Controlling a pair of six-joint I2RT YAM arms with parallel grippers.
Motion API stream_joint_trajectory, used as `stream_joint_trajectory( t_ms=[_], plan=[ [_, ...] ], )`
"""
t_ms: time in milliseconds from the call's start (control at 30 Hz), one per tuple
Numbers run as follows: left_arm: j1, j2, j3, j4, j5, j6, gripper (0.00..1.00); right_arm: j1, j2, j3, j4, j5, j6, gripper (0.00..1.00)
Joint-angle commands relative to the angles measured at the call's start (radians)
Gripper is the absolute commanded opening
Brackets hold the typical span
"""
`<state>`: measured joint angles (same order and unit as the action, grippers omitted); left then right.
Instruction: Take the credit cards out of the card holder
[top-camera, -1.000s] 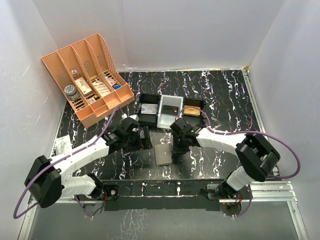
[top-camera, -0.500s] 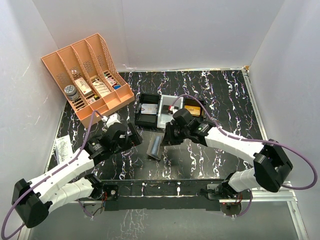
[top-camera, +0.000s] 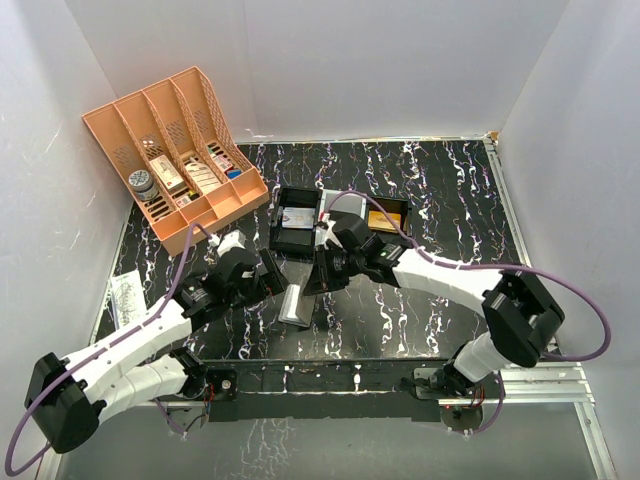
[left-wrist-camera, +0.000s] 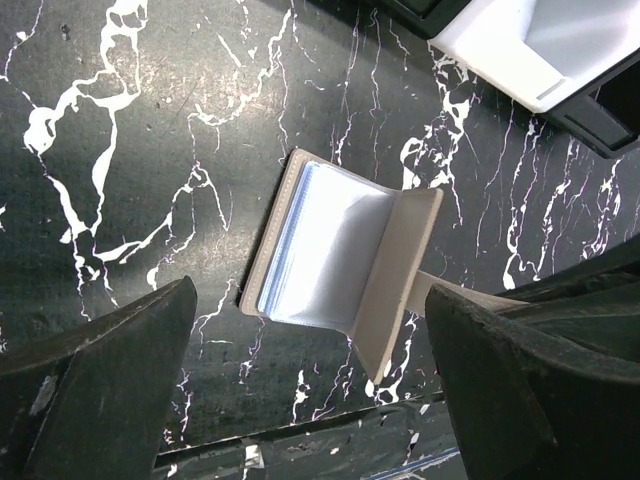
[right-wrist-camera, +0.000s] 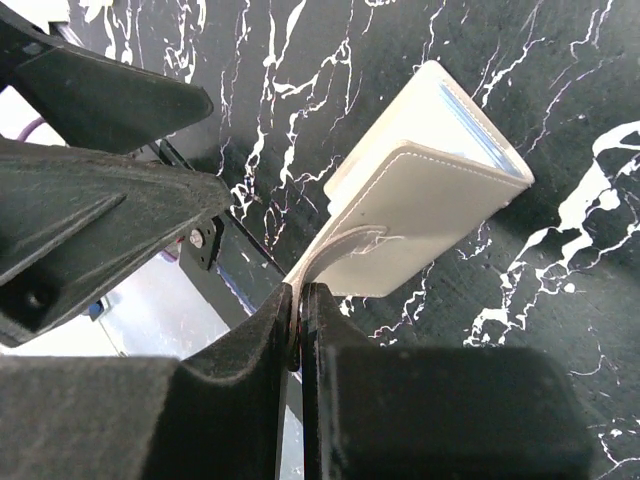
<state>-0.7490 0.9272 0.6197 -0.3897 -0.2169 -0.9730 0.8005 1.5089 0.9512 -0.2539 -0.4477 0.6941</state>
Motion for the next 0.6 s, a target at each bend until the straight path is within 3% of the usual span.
stream_joint_trajectory(
  t_ms=[0, 133, 267, 433, 567],
  plan=[
    [0.003, -0.008, 0.041, -0.039, -0.023, -0.017, 0.96, -0.008, -0.096, -0.048, 0.025, 0.089, 0.013, 0.03],
    [0.003, -0.03, 0.028, -0.001, -0.014, 0.016, 0.96, -0.051, -0.141, -0.159, 0.008, 0.13, 0.051, 0.03],
    [0.003, -0.008, 0.012, 0.097, 0.084, 0.076, 0.92, -0.093, -0.192, -0.263, 0.057, 0.134, 0.074, 0.03],
    [0.003, 0.082, 0.003, 0.24, 0.222, 0.136, 0.88, -0.127, -0.157, -0.243, 0.044, 0.113, 0.048, 0.04],
    [0.003, 0.163, 0.034, 0.227, 0.268, 0.159, 0.83, -0.144, -0.134, -0.236, 0.046, 0.118, 0.064, 0.04]
  ],
)
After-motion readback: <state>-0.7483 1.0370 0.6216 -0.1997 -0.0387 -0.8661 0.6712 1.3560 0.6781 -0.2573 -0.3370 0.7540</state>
